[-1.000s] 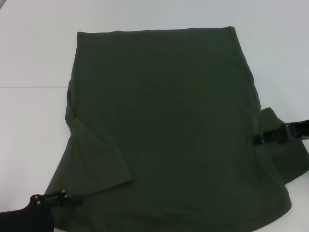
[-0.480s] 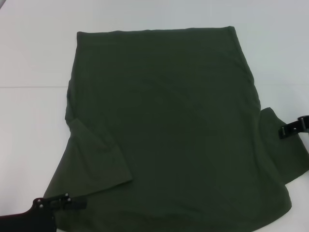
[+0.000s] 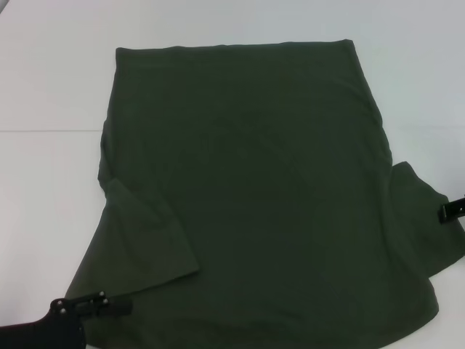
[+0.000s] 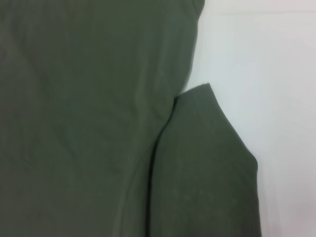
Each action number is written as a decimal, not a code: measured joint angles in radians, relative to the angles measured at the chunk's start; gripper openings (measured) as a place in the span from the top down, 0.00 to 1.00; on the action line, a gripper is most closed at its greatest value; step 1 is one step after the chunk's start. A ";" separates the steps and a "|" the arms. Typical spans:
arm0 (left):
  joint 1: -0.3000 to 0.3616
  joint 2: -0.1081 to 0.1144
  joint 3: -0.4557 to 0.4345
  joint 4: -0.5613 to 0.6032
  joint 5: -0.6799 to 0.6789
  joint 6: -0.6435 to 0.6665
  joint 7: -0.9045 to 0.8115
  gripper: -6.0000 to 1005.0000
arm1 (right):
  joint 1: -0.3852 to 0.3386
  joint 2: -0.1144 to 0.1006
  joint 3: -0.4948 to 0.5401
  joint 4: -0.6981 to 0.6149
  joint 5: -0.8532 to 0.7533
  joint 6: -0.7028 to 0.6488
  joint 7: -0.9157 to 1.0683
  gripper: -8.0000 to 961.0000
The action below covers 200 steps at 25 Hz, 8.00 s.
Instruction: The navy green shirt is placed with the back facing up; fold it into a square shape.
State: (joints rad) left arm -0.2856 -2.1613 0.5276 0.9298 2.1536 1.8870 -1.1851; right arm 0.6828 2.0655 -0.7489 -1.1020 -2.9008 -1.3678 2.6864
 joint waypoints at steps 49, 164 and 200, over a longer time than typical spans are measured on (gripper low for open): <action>-0.023 0.002 0.000 -0.013 -0.005 -0.002 -0.002 0.16 | 0.021 -0.104 0.105 0.407 0.161 0.239 -0.154 0.07; -0.037 0.003 0.000 -0.013 -0.005 -0.006 -0.041 0.16 | -0.020 -0.139 0.131 0.376 0.358 0.215 -0.248 0.98; -0.040 0.008 -0.012 -0.012 -0.011 -0.012 -0.066 0.16 | 0.014 -0.146 0.140 0.363 0.587 0.106 -0.389 0.94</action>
State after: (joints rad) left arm -0.3252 -2.1535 0.5153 0.9173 2.1429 1.8754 -1.2514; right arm 0.6972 1.9197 -0.6085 -0.7387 -2.3138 -1.2614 2.2971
